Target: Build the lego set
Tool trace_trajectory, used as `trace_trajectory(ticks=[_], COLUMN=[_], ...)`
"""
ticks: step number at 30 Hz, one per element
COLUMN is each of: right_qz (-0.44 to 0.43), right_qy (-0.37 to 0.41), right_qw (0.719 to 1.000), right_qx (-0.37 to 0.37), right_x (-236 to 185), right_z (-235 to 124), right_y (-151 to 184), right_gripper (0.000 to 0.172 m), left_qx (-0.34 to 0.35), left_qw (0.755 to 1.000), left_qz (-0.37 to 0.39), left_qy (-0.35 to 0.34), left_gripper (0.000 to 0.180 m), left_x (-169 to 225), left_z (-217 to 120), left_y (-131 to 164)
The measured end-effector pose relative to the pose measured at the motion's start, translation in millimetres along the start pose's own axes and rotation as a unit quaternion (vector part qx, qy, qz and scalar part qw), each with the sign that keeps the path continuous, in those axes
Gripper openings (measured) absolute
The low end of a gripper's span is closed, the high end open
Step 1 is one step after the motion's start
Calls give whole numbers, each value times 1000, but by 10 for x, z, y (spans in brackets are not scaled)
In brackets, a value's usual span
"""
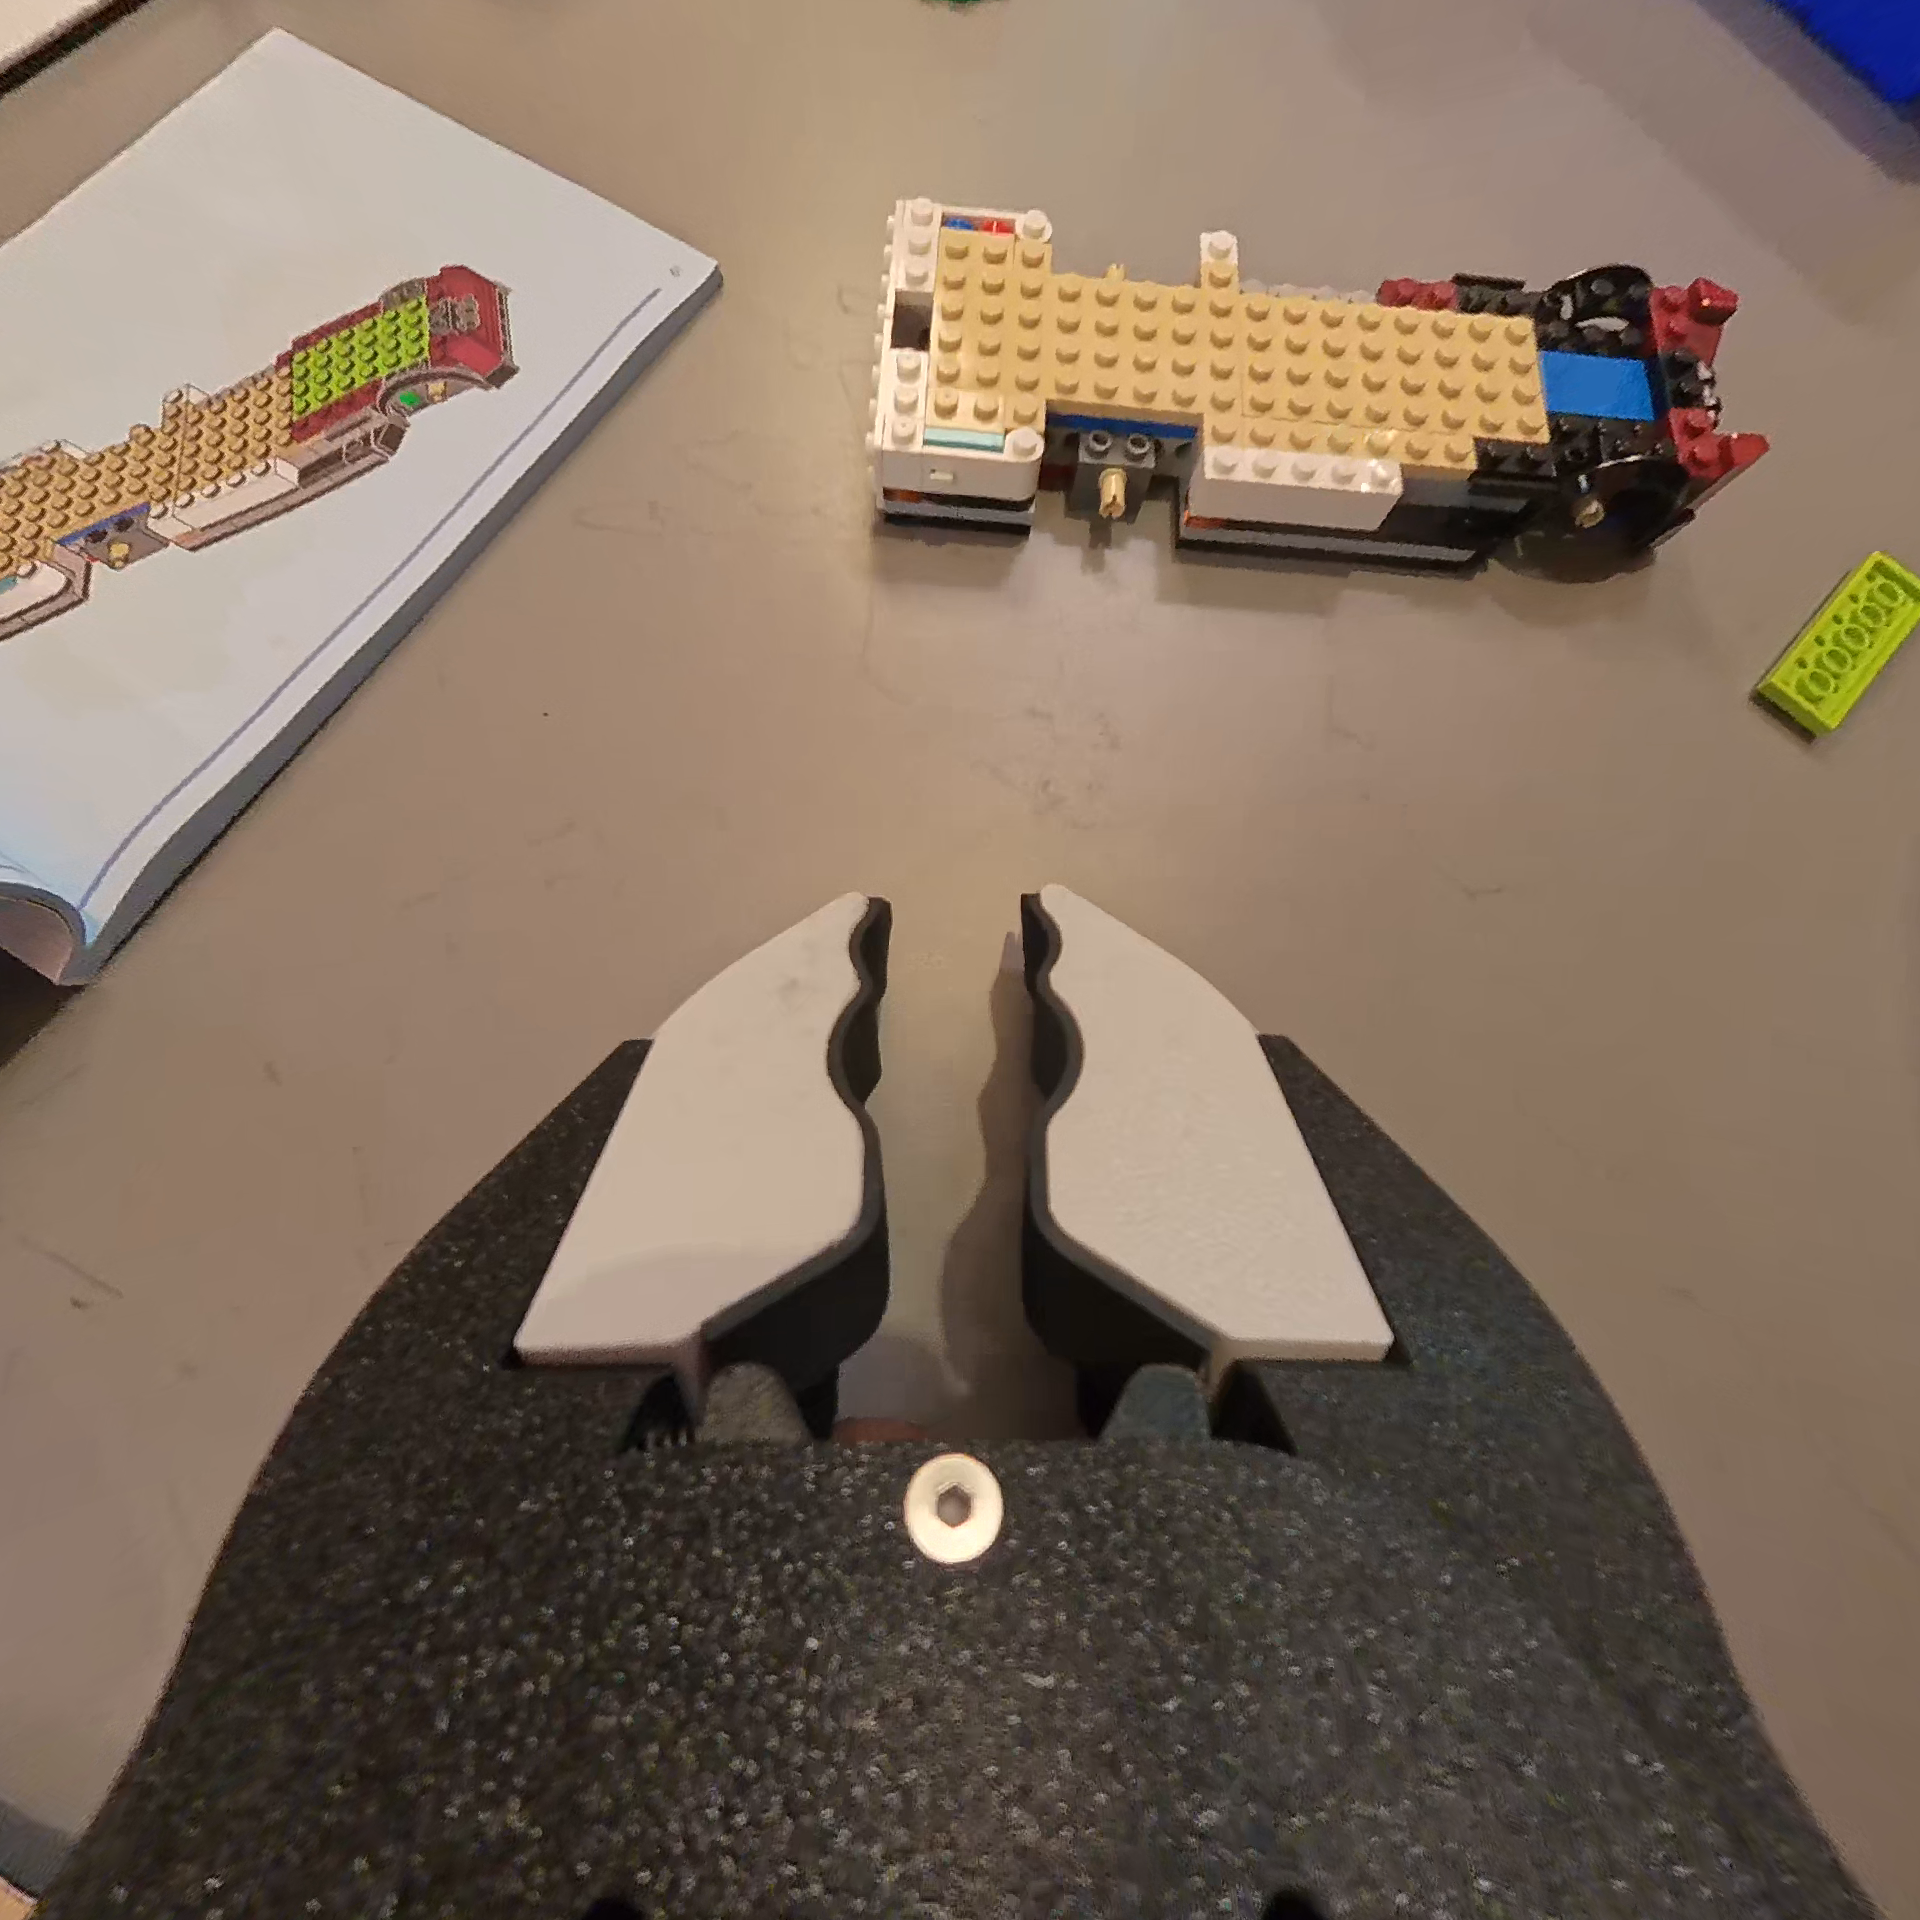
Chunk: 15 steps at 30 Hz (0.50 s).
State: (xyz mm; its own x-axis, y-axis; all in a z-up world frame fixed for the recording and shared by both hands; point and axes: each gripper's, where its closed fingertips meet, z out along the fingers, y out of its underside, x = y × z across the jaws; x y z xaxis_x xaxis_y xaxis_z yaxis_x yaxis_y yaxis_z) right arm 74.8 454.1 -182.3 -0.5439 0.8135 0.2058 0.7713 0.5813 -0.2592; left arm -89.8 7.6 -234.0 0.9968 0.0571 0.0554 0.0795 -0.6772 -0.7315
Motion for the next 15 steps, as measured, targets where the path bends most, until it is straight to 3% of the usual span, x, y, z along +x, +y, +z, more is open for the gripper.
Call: trace_trajectory(ticks=[1, 8, 11, 15], right_qz=[5, 38, 54, 73], right_qy=[8, 27, -7, -71], right_qw=[1000, 993, 989, 980], right_qx=[8, 105, 140, 174], right_x=[-60, -970, -1555, -2214], right_z=[-117, -899, -941, -710], right_y=[-43, -776, -1189, -1676], right_gripper=[5, 5, 5, 5], left_qx=[7, 41, 59, 90], left_qw=[1000, 997, 994, 986], left_qz=[4, 59, 80, 123], left_qy=[2, 26, 41, 70], left_gripper=[25, 29, 29, 30], left_x=[8, 146, 255, 481], left_z=[-11, -19, -15, -31], left_y=[-17, -144, -211, -405])
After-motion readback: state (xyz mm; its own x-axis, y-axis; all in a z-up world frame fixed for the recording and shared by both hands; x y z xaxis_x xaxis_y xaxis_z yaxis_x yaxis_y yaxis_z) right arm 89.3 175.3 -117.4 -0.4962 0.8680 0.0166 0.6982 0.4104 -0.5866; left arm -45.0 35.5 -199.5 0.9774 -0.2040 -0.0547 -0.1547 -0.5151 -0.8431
